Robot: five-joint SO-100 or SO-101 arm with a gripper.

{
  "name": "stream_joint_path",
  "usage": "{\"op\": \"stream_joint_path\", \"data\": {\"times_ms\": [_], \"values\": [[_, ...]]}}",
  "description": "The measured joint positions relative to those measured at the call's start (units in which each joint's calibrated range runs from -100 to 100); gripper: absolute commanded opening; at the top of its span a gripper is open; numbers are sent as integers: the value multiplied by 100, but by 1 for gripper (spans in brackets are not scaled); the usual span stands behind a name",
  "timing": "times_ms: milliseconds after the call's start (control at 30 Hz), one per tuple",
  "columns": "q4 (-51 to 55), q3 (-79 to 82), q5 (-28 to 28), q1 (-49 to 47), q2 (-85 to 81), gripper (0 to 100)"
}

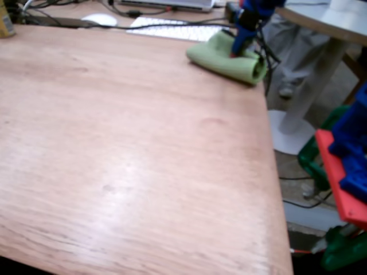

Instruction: Clean the table

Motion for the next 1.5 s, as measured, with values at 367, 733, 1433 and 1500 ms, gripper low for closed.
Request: {"op": "stream_joint_path", "data": {"times_ms": [367,733,1433,1500], "values": [[157,-956,83,-2320,-3355,0],[157,-5212,-1094,-7572,-2404,0],[-398,-6402,-2100,-7957,3018,0],[-472,-6357,-2100,-7957,3191,0]]}}
